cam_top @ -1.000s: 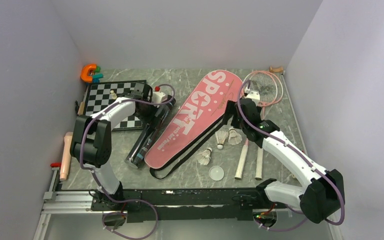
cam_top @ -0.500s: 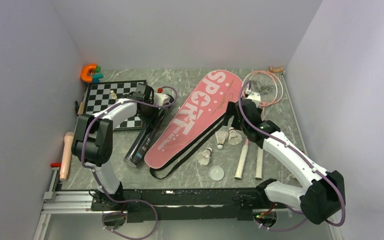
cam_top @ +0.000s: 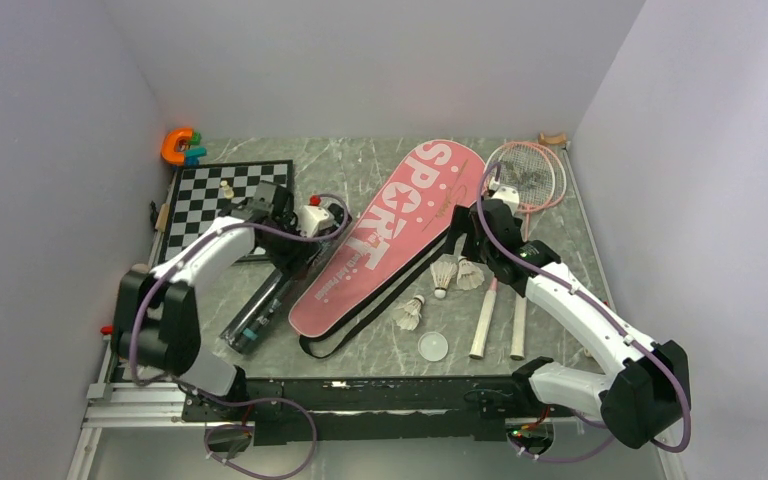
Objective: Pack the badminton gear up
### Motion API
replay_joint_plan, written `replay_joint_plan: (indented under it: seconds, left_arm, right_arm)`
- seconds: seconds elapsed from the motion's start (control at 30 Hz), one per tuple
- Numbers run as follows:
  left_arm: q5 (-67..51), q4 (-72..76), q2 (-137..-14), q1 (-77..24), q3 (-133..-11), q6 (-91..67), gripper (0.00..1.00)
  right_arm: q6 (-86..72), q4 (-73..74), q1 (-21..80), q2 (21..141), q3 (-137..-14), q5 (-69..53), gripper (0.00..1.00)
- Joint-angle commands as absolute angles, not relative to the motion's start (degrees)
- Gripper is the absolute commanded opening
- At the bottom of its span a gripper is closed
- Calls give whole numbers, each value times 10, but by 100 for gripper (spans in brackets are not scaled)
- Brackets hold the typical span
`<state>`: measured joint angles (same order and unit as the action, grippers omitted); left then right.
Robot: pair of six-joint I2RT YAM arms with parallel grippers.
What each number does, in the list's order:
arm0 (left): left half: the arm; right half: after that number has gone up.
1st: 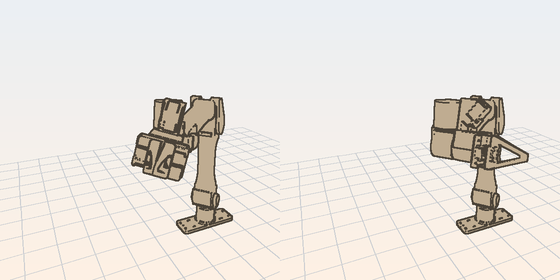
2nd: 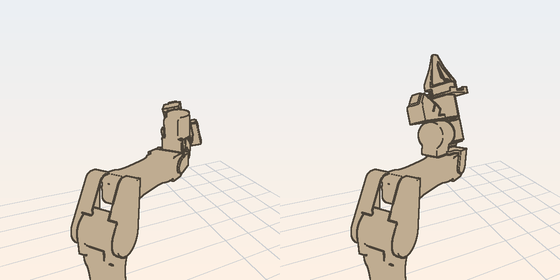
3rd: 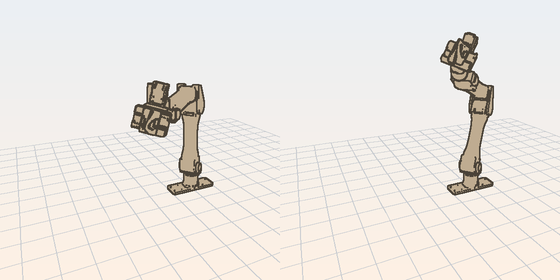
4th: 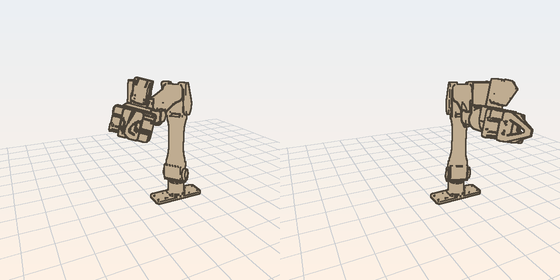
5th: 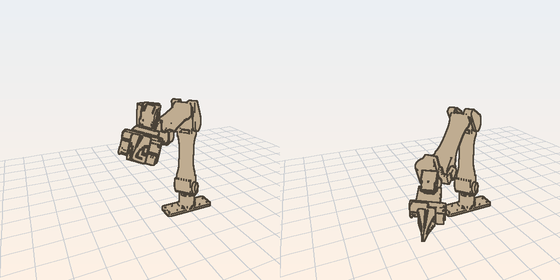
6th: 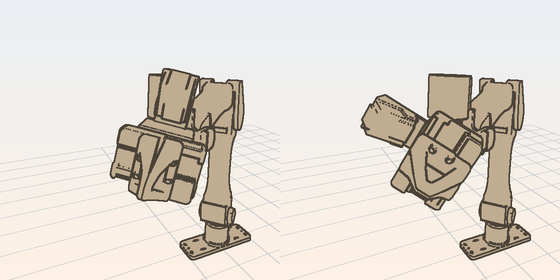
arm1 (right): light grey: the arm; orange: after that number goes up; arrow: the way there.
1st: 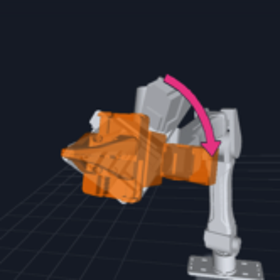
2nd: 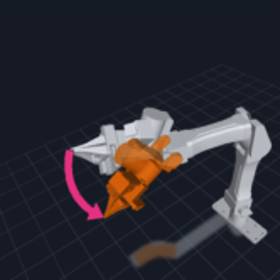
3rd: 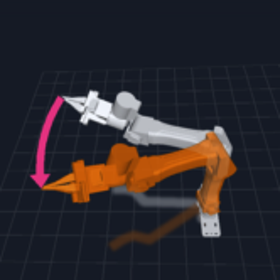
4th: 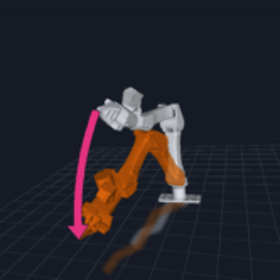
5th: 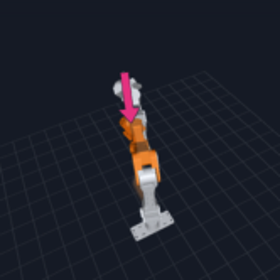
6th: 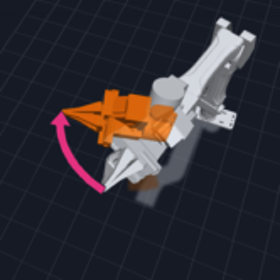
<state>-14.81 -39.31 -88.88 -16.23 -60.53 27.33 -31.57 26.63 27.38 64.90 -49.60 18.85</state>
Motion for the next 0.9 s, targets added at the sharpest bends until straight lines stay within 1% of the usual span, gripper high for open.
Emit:
replay_joint_plan:
  seconds: [0.0, 0.1, 0.23, 0.33, 0.5, 0.53, 0.57, 0.67, 0.7, 0.77, 0.87]
  left_arm:
    - [-213, -489, -780, -170, -599, 352, 47]
    - [-217, -525, -740, -178, -563, 395, 47]
    - [-181, -507, -706, -214, -481, 426, 49]
    - [-156, -480, -711, -251, -448, 423, 50]
    - [-136, -436, -737, -303, -429, 414, 53]
    - [-133, -429, -741, -311, -426, 412, 56]
    - [-131, -421, -746, -318, -424, 409, 63]
    - [-124, -407, -760, -337, -412, 408, 90]
    - [-122, -402, -764, -341, -407, 409, 95]
    - [-117, -390, -769, -347, -398, 408, 99]
    - [-110, -373, -780, -350, -388, 405, 99]
  right_arm:
    - [-306, 275, 276, 645, -529, 171, 100]
    - [-304, 279, 276, 651, -533, 155, 100]
    - [-310, 280, 277, 647, -521, 146, 100]
    - [-317, 279, 278, 640, -512, 146, 100]
    - [-320, 286, 279, 636, -509, 151, 100]
    - [-321, 287, 279, 635, -509, 152, 100]
    - [-320, 288, 279, 634, -510, 153, 100]
    - [-321, 290, 282, 631, -506, 153, 100]
    - [-321, 291, 282, 629, -504, 153, 100]
    - [-321, 295, 284, 626, -501, 153, 100]
    - [-325, 301, 293, 621, -495, 159, 100]
